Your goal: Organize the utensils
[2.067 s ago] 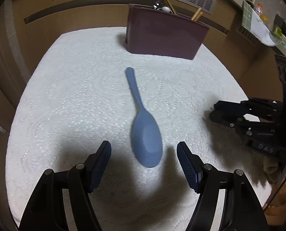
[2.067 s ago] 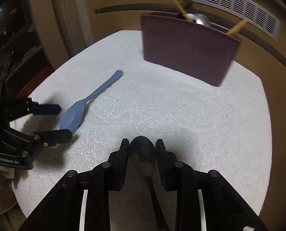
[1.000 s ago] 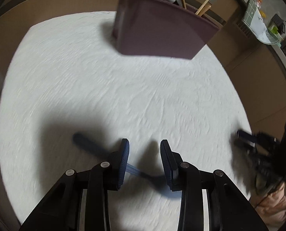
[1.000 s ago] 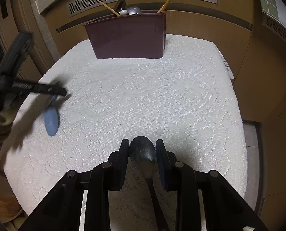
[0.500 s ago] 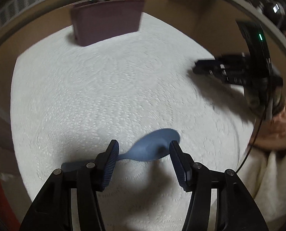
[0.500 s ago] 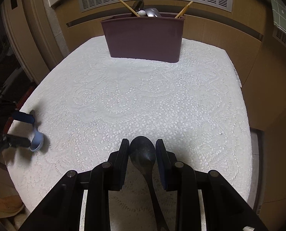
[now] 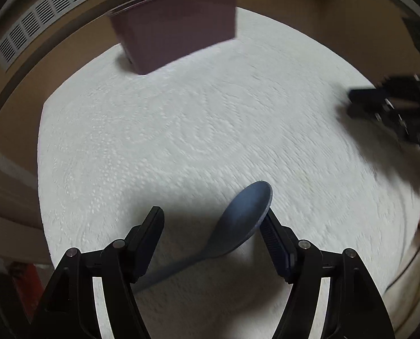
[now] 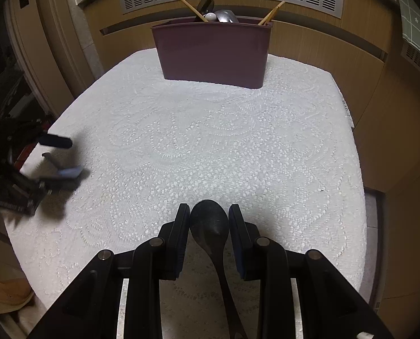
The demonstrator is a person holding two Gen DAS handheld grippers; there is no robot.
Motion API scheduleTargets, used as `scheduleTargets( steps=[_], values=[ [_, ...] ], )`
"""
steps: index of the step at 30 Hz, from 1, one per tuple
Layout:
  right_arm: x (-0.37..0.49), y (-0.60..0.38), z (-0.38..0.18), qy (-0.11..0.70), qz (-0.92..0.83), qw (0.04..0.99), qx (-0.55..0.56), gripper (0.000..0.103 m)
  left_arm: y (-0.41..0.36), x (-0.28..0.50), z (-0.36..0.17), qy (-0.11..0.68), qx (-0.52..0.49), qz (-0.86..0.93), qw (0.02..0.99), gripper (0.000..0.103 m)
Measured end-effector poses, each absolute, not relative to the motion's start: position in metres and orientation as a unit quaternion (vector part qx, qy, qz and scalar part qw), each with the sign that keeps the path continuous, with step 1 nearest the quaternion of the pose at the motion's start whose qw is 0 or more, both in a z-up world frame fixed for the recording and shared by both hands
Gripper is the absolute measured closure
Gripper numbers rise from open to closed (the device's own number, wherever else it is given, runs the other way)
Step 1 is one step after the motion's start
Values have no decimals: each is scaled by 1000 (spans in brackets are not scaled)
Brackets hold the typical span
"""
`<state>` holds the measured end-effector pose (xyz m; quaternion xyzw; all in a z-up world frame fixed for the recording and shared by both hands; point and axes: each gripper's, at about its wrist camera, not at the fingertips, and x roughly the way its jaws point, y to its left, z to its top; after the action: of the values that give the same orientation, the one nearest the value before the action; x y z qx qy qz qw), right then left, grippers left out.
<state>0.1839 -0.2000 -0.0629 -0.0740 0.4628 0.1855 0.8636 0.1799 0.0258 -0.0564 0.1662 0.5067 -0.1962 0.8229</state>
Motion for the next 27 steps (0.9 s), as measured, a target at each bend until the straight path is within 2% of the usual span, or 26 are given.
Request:
scheduleTargets(
  steps=[7, 11, 12, 14, 19, 22, 25, 27],
  values=[
    [189, -198, -68, 469, 186, 861, -72, 77, 39, 220, -58, 485, 115, -141, 855, 33],
    [190, -198, -67, 470, 183, 860, -76, 75, 63, 227, -59, 509, 46, -168, 843, 33],
    [188, -198, -66, 468, 186, 860, -80, 73, 66, 224, -59, 510, 45, -172, 842, 33],
    [183, -199, -66, 462, 180, 864, -91, 54, 71, 211, -61, 511, 58, -168, 841, 33],
    [177, -208, -68, 461, 174, 865, -97, 52, 87, 187, -66, 518, 50, -150, 841, 33],
    [171, -213, -71, 468, 173, 861, -98, 52, 88, 174, -65, 527, 12, -168, 833, 32],
    [165, -217, -75, 475, 170, 858, -98, 35, 72, 157, -62, 535, -14, -206, 819, 31],
    [162, -218, -76, 473, 165, 860, -97, 33, 59, 148, -59, 538, -23, -228, 811, 31]
  ],
)
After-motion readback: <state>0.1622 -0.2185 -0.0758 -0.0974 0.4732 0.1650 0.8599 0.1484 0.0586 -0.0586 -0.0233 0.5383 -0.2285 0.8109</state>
